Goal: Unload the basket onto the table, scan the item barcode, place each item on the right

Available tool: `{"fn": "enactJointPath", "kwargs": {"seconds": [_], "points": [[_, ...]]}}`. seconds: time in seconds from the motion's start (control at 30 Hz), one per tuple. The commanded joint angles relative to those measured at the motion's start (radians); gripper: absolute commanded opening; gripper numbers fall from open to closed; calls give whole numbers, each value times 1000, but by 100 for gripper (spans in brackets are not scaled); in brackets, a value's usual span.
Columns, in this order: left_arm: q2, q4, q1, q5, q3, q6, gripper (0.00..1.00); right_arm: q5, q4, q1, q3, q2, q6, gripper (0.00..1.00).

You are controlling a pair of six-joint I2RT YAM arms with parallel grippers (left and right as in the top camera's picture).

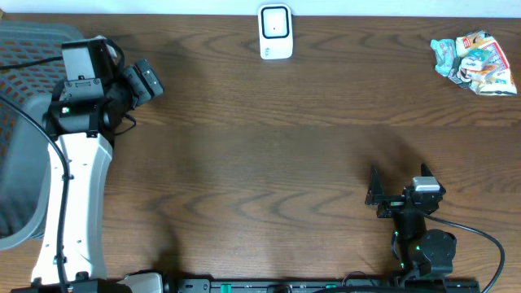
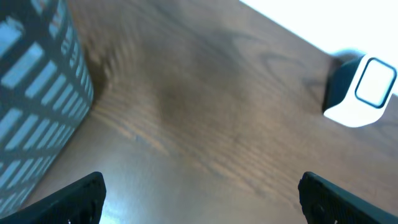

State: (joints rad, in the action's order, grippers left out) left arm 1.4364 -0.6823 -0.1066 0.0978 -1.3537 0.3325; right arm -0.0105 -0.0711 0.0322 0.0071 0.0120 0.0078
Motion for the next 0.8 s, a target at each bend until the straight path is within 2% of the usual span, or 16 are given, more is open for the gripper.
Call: {"fn": "enactJointPath", "kwargs": {"seconds": [0.0,0.2,0.4,0.6,0.77], "points": [[1,-48,-2,8,-3,-10,98,5,-6,-2,-2,-7,14,99],[13,-102,0,44,26,-19,98,5,-6,-2,-2,-7,14,99],[-25,-111,0,43,122,-114,98,5,-6,-2,-2,-7,14,99],[-195,10,0,51,344,-198,97,5,-6,-2,-2,-7,14,99],[-391,185,1,53,573,-248,98,5,-6,-2,-2,-7,14,99]]}}
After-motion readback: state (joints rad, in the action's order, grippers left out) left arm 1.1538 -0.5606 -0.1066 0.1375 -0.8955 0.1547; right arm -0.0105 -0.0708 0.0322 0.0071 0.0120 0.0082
